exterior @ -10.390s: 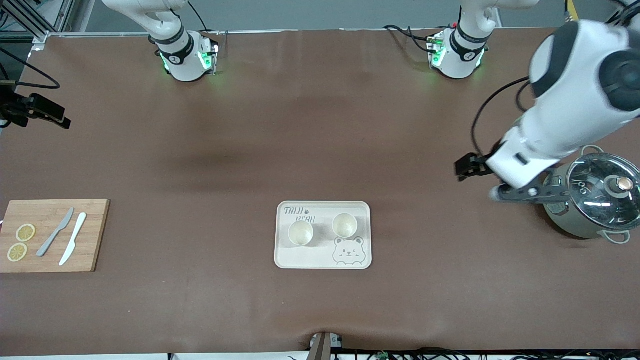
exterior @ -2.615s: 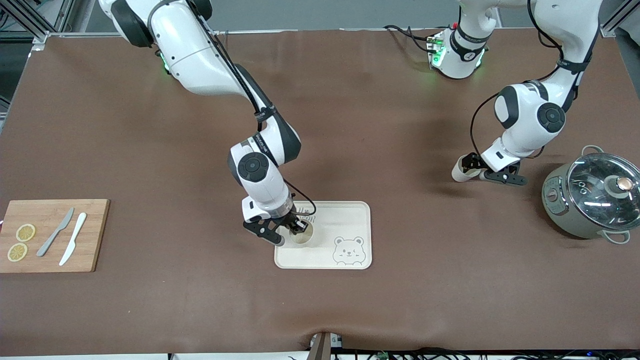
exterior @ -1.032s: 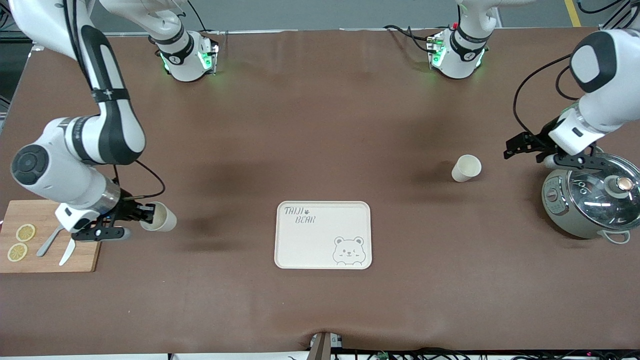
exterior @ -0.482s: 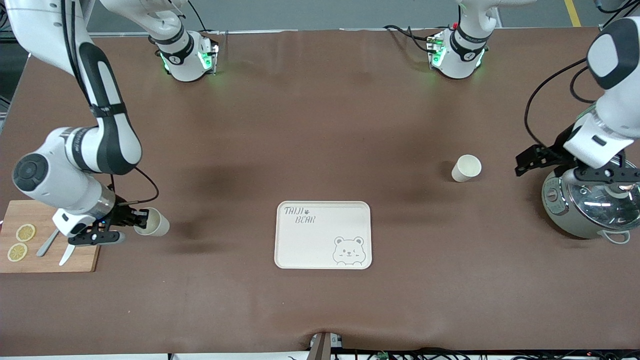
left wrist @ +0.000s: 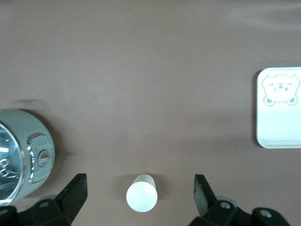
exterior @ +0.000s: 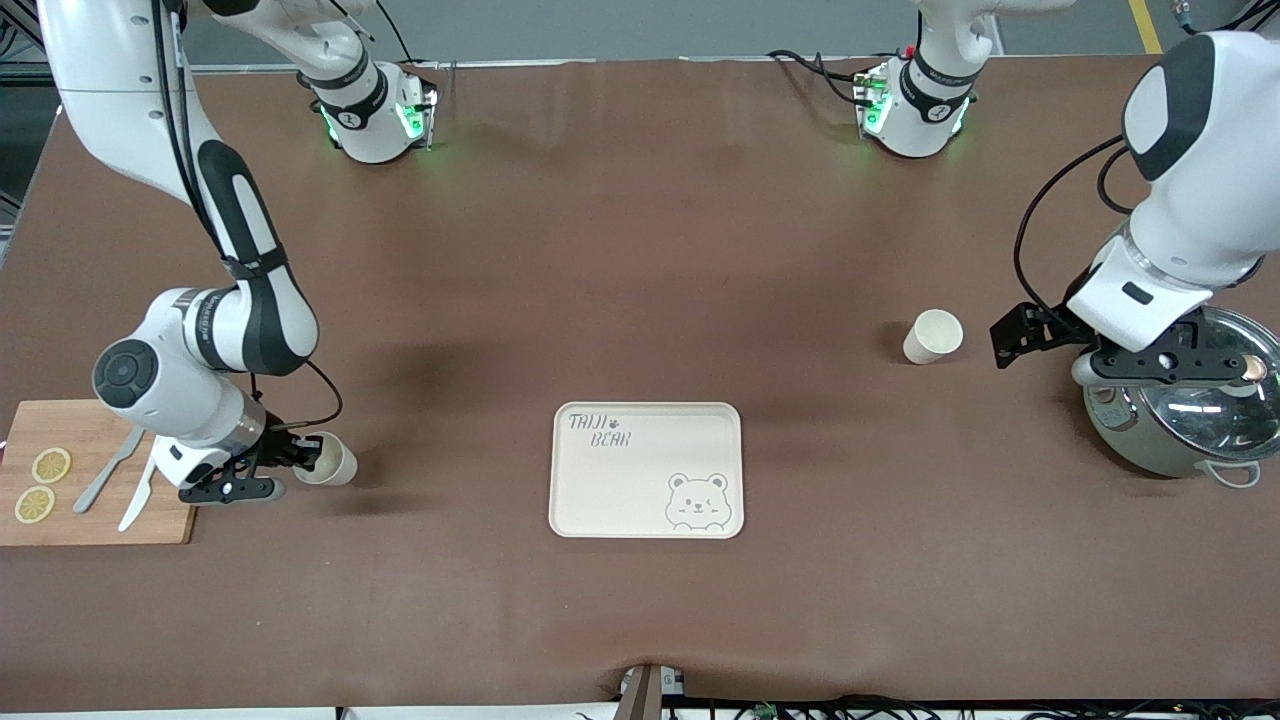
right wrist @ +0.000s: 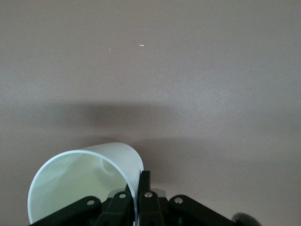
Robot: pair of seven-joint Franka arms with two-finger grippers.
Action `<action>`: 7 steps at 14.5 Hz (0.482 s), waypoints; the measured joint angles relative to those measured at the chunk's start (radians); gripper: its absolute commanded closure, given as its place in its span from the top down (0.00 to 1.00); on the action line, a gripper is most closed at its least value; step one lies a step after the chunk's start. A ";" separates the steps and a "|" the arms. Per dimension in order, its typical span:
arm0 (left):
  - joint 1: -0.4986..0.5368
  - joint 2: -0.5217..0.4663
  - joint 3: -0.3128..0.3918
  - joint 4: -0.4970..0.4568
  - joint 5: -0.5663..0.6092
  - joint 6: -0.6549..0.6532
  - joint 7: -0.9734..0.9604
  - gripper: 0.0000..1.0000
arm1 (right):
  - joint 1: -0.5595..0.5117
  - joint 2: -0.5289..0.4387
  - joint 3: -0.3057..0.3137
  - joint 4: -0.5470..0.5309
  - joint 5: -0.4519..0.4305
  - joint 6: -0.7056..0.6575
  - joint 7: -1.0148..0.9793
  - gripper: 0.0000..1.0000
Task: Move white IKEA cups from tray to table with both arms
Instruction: 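Set the cup down and open the right gripper, then withdraw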
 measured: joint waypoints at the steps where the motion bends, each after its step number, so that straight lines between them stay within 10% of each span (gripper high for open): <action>1: 0.000 0.008 -0.005 0.028 0.000 -0.031 0.000 1.00 | 0.000 0.006 0.001 0.000 0.000 0.008 0.000 0.00; 7: -0.047 0.088 -0.023 0.159 -0.004 -0.150 -0.002 1.00 | 0.000 0.039 0.012 0.000 0.011 0.049 0.000 0.00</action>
